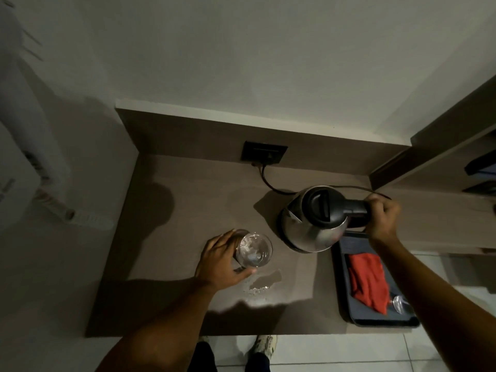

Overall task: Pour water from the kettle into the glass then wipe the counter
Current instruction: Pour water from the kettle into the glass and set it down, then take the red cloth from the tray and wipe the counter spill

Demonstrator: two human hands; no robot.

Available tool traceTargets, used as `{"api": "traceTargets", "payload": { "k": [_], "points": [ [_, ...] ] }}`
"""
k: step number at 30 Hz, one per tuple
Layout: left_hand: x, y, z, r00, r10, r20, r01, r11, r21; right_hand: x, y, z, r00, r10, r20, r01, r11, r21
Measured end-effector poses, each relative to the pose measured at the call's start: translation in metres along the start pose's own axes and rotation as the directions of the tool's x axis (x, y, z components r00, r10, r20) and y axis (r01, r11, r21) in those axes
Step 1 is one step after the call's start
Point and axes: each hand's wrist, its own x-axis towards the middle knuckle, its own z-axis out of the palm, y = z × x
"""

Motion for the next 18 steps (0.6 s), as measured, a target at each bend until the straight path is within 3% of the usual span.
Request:
{"api": "traceTargets", "payload": {
  "k": [9, 13, 16, 18],
  "points": [
    [0.002, -0.005, 0.005, 0.999, -0.027, 0.027, 0.026, 1.0, 0.017, 0.013, 0.03, -0.006, 0.991, 0.137, 0.012, -0.137, 0.973, 0.184],
    [0.003, -0.007, 0.007, 0.998, -0.037, 0.044, 0.036, 0.999, 0.024, 0.015, 0.043, -0.014, 0.988, 0.143, 0.058, -0.147, 0.985, 0.085],
    [0.004, -0.005, 0.006, 0.997, -0.04, 0.063, 0.038, 0.999, 0.033, 0.014, 0.051, -0.016, 0.968, 0.248, 0.03, -0.247, 0.968, -0.047],
    [0.004, -0.005, 0.005, 0.997, -0.038, 0.066, 0.035, 0.999, 0.034, 0.012, 0.054, -0.019, 0.981, 0.181, 0.063, -0.175, 0.98, -0.094]
  ]
}}
